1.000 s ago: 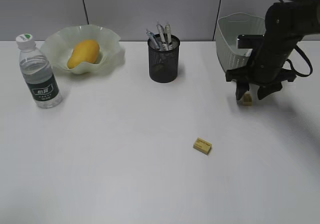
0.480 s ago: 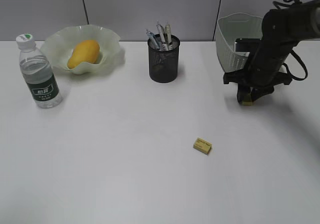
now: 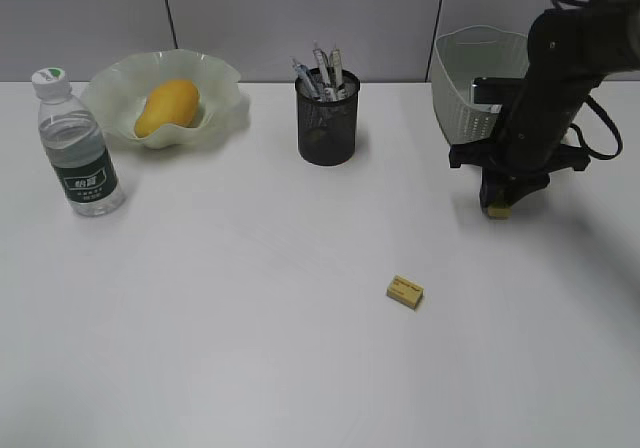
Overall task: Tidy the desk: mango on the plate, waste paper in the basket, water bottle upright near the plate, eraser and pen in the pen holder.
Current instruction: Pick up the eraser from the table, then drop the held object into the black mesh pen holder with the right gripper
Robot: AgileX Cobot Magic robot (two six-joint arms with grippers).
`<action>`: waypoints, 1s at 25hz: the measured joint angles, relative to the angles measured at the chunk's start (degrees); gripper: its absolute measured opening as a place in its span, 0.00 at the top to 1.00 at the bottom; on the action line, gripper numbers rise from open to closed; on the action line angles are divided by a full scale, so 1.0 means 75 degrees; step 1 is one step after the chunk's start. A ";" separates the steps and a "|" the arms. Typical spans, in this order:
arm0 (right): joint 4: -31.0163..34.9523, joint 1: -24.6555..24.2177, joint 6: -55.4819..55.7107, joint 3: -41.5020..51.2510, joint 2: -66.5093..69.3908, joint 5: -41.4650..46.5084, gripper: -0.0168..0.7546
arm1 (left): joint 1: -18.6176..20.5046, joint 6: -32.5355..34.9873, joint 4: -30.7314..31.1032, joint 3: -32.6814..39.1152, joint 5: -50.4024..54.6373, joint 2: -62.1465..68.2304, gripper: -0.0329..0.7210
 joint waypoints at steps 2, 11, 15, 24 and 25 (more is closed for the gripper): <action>0.0138 0.0025 -0.0113 -0.0027 -0.0183 0.0166 0.69 | 0.0000 0.0000 0.0000 0.0000 0.0000 0.0000 0.30; 0.0770 0.0916 -0.0599 -0.1678 -0.0727 0.0305 0.70 | 0.0000 0.0000 0.0000 0.0000 0.0000 0.0000 0.30; 0.0788 0.1406 -0.0789 -0.2478 -0.0727 -0.0152 0.70 | 0.0000 0.0000 0.0000 0.0000 0.0000 0.0000 0.30; 0.0927 0.1688 -0.1016 -0.2838 -0.0624 -0.1374 0.70 | 0.0000 0.0000 0.0000 0.0000 0.0000 0.0000 0.30; 0.0985 0.1688 -0.1035 -0.2838 -0.0556 -0.1479 0.70 | 0.0000 0.0000 0.0000 0.0000 0.0000 0.0000 0.30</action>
